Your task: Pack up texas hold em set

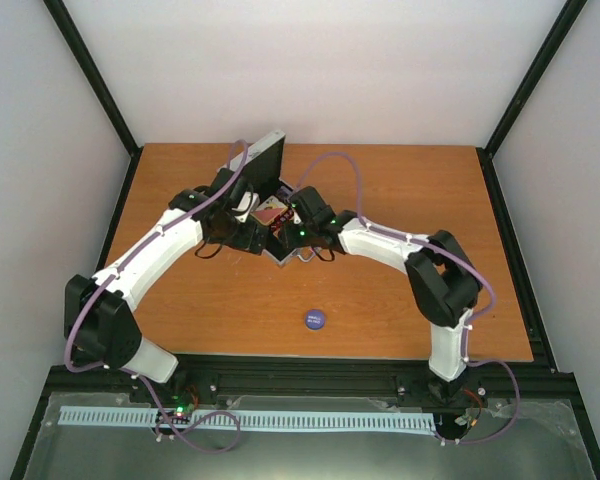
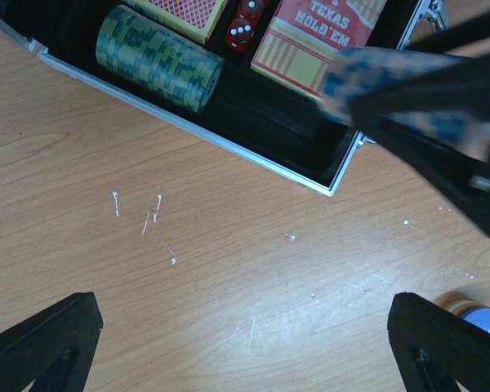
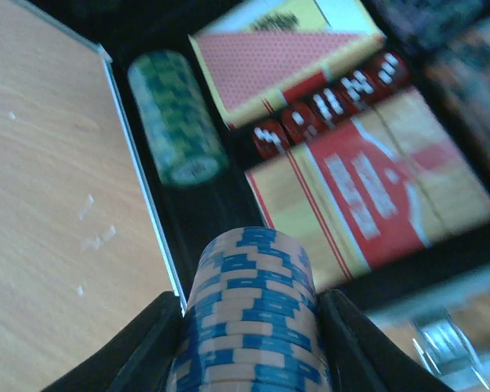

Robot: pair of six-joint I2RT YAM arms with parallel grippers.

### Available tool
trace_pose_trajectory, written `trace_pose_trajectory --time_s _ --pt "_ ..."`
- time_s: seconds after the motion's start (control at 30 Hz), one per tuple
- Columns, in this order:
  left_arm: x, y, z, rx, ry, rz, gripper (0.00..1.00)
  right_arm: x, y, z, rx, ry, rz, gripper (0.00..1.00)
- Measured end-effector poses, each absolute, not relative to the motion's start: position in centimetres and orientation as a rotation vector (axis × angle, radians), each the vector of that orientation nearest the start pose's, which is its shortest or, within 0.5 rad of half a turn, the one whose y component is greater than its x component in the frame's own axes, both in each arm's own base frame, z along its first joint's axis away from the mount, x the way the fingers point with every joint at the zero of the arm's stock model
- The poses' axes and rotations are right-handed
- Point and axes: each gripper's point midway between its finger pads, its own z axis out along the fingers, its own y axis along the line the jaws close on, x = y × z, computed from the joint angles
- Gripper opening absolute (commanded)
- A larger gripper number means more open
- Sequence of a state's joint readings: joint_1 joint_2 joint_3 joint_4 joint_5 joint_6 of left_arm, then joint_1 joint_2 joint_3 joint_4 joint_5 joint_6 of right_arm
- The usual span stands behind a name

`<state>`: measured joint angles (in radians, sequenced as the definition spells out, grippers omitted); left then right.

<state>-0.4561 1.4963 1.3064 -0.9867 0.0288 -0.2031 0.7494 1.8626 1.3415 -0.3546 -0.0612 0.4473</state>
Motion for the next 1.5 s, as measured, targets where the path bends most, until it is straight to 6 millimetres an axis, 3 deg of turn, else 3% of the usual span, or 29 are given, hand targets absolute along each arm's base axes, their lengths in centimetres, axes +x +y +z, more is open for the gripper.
trace_pose_trajectory --time_s 0.27,0.53,0.6,0.83,0.97,1.17,1.37,1.5 --pt "31.0 -15.7 16.9 0.355 2.719 -0.219 0.99 39.4 39.8 9.2 -0.382 2.406 0.756 0.12" --pt "31.1 -15.4 16.9 0.35 2.717 -0.198 0.99 40.1 41.0 8.0 -0.367 2.405 0.8 0.13" --pt "31.1 -15.4 16.9 0.349 2.717 -0.197 0.99 40.1 41.0 8.0 -0.367 2.404 0.803 0.2" --pt "31.2 -15.4 16.7 0.349 2.725 -0.191 0.99 39.9 41.3 7.8 -0.38 2.405 0.823 0.59" --pt "31.3 -15.4 16.4 0.35 2.734 -0.187 0.99 39.9 41.5 7.8 -0.39 2.397 0.83 0.68" --pt "31.5 -15.5 16.5 0.349 2.731 -0.187 0.99 40.1 41.2 7.8 -0.407 2.392 0.797 0.7" --pt "31.5 -15.5 16.5 0.341 2.732 -0.191 1.0 39.5 39.2 9.1 -0.423 2.425 0.682 0.77" --pt "31.5 -15.6 16.6 0.328 2.733 -0.198 1.0 38.0 36.6 11.6 -0.456 2.44 0.578 0.99"
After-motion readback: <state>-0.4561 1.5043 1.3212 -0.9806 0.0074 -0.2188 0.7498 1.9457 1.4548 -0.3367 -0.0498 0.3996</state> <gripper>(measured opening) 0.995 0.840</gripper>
